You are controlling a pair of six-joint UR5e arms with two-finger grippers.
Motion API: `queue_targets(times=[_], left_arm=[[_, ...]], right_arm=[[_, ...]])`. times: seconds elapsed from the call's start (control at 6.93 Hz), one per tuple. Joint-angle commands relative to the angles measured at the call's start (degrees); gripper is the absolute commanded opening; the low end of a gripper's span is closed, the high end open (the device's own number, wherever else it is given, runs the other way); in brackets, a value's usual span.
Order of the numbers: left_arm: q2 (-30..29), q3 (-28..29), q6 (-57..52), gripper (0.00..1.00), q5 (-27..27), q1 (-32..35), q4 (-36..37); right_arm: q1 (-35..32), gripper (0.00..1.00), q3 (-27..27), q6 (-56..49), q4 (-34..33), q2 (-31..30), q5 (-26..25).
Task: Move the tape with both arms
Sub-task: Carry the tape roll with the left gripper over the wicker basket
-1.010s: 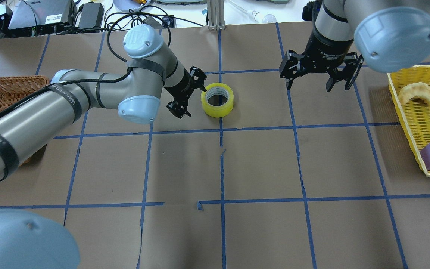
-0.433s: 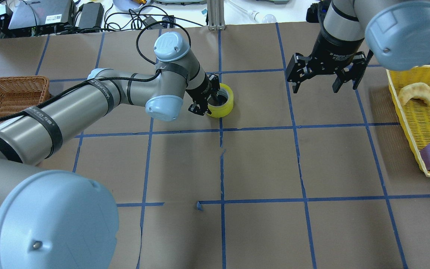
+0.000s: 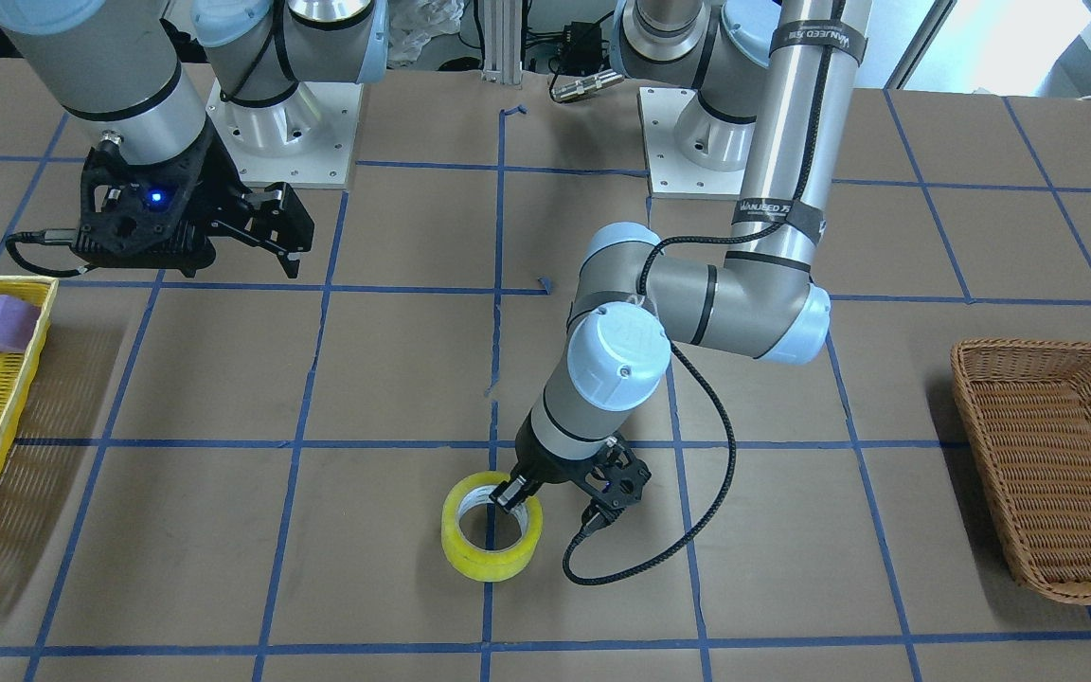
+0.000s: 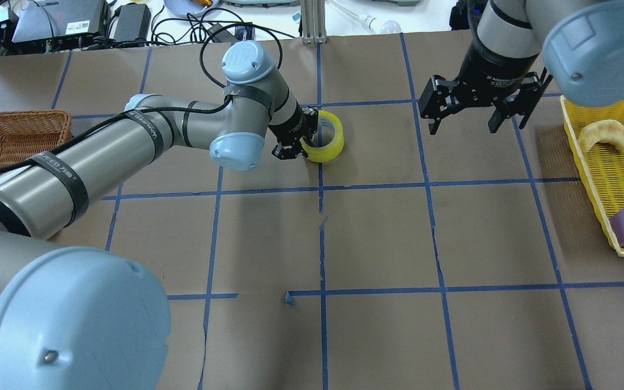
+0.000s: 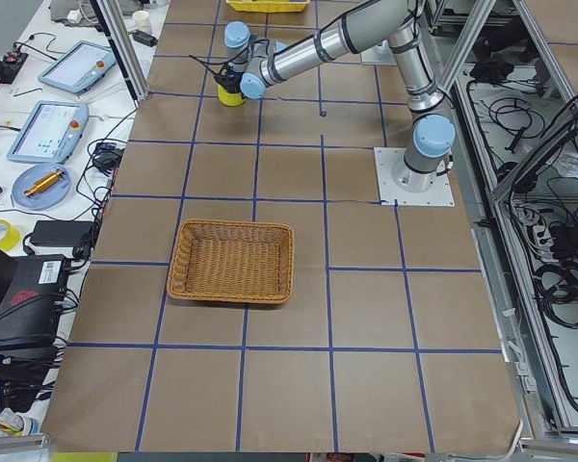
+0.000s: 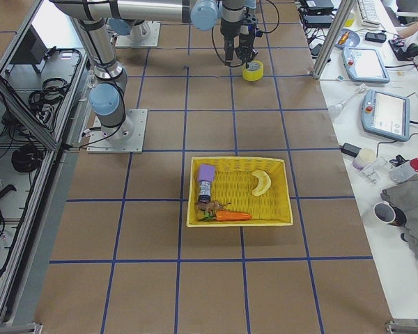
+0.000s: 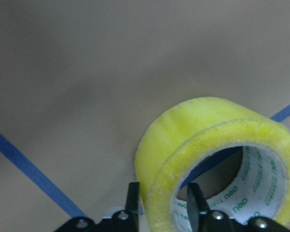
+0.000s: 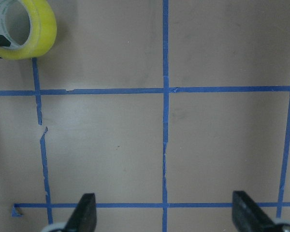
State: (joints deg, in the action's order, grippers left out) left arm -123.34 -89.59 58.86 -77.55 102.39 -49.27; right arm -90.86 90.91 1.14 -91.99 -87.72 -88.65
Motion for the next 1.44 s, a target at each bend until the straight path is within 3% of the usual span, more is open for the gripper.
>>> queue_targets(times=[0.0, 0.29, 0.43, 0.58, 1.01, 1.3], left_arm=[[2.3, 7.4, -18.2, 0.00, -0.1, -7.3, -11.7], [4.4, 13.2, -42.9, 0.00, -1.2, -18.1, -27.3], [5.7, 13.0, -57.5, 0.00, -4.2, -22.2, -30.0], [6.3, 12.8, -68.9, 0.00, -9.5, -26.4, -30.7], [7.4, 12.9, -99.3, 0.00, -14.2, -40.1, -31.2], [5.8, 13.7, -113.6, 0.00, -14.2, -48.1, -28.0]], right_arm=[[0.1, 1.00, 0.0, -0.3, 0.6, -1.6, 0.0], [-0.1, 1.00, -0.1, 0.0, 0.1, -1.7, 0.1], [-0.1, 1.00, -0.4, 0.0, 0.5, -1.8, 0.1], [-0.1, 1.00, -0.3, 0.0, 0.7, -2.2, -0.1], [-0.1, 1.00, -0.3, 0.0, -0.2, -2.0, 0.1], [-0.1, 1.00, -0.4, 0.0, 0.1, -2.1, 0.3]])
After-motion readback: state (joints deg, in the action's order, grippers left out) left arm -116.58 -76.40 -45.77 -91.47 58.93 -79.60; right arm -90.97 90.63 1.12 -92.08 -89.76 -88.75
